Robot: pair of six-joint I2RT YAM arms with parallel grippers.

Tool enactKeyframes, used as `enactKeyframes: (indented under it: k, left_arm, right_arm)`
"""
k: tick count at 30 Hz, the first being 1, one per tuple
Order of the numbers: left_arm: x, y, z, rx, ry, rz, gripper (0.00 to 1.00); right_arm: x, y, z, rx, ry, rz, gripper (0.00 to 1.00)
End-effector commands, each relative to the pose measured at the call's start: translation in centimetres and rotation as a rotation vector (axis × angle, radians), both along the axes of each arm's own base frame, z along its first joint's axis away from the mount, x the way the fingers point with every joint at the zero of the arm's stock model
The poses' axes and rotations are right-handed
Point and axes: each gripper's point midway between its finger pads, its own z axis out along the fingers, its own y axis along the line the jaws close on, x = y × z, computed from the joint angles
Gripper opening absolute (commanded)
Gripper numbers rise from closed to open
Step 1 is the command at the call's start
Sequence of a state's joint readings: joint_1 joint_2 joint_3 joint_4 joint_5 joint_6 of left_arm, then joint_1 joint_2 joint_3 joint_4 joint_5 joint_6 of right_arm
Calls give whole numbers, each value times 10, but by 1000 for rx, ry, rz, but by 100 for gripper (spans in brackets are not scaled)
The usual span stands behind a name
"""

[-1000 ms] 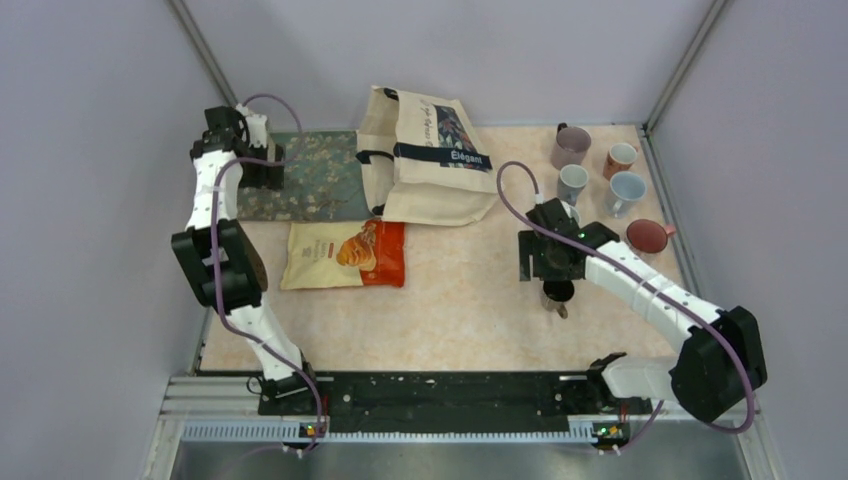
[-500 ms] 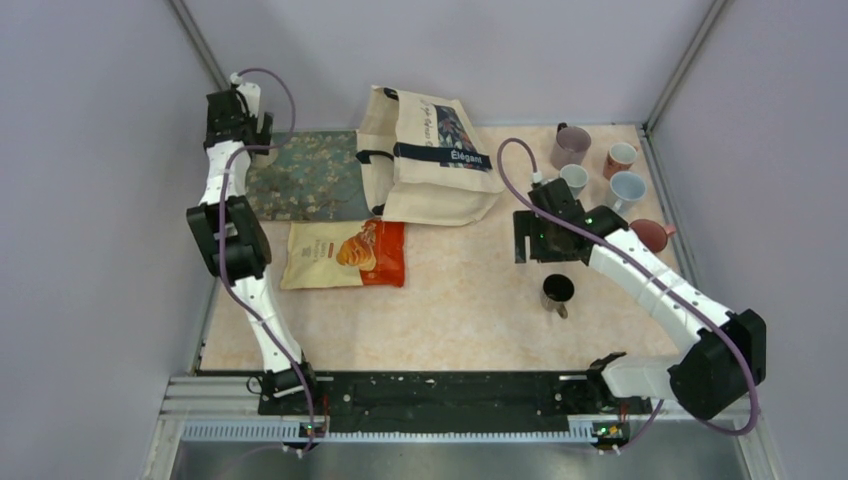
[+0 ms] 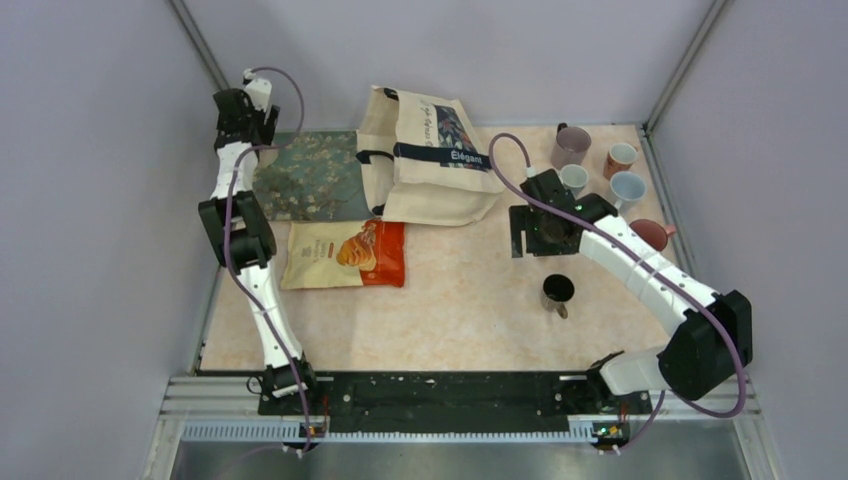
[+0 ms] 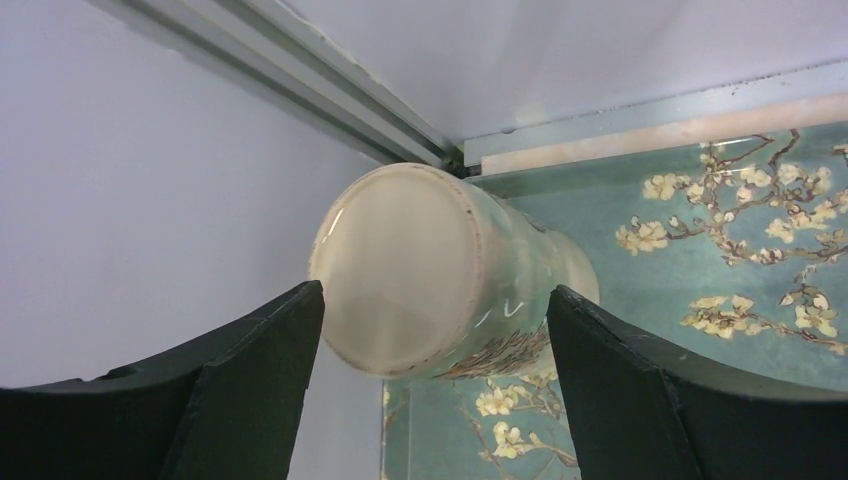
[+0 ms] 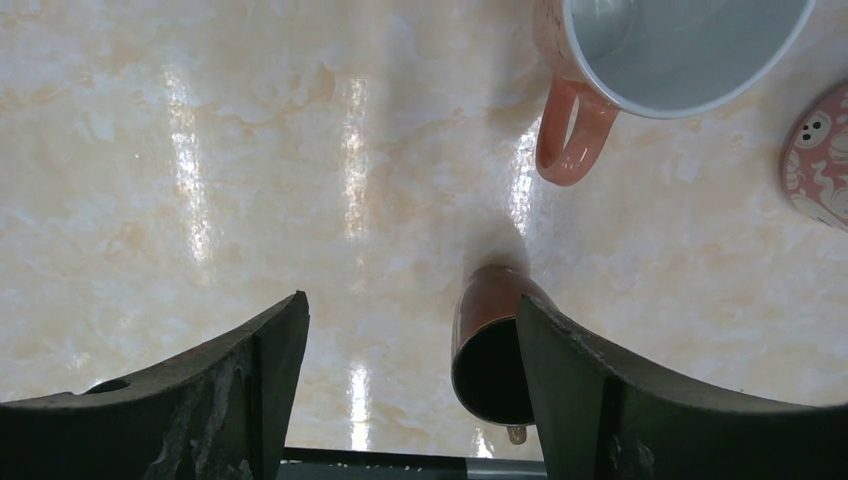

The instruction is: Turn the mug right side up

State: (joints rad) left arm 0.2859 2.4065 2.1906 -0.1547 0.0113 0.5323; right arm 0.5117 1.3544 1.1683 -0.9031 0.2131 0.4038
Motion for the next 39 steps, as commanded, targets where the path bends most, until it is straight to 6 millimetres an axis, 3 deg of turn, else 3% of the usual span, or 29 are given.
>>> enactKeyframes:
  k: [1,7,12,22,26,31,36,39]
  left_arm:
    - [17,-11,23,28,-79,-68,83]
    - [4,-29,3,-48,8,-115,64]
    - [-14,-56,-5,-124,57,-170,60]
    - [-58,-138,-31,-238,218,-270,51]
    - [-76,-175,-14,-322,227,-324,51]
    - [-91,-206,26,-413,226,-382,58]
    - [-103,-202,68,-386,201,-397,77]
    - [-114,-183,78,-372,196,-374,82]
  right_arm:
    - [11,-1,17,-4,-41,-17,75]
    - [13,-1,21,-6,-51,-12,75]
    - [12,-2,23,-10,-57,-5,75]
    - [12,-5,24,-15,-69,1,75]
    - [9,-4,19,-9,-57,5,75]
    - [7,-2,17,0,-49,10,75]
    - [5,-2,18,14,-56,8,75]
    - [4,-2,22,26,-71,6,75]
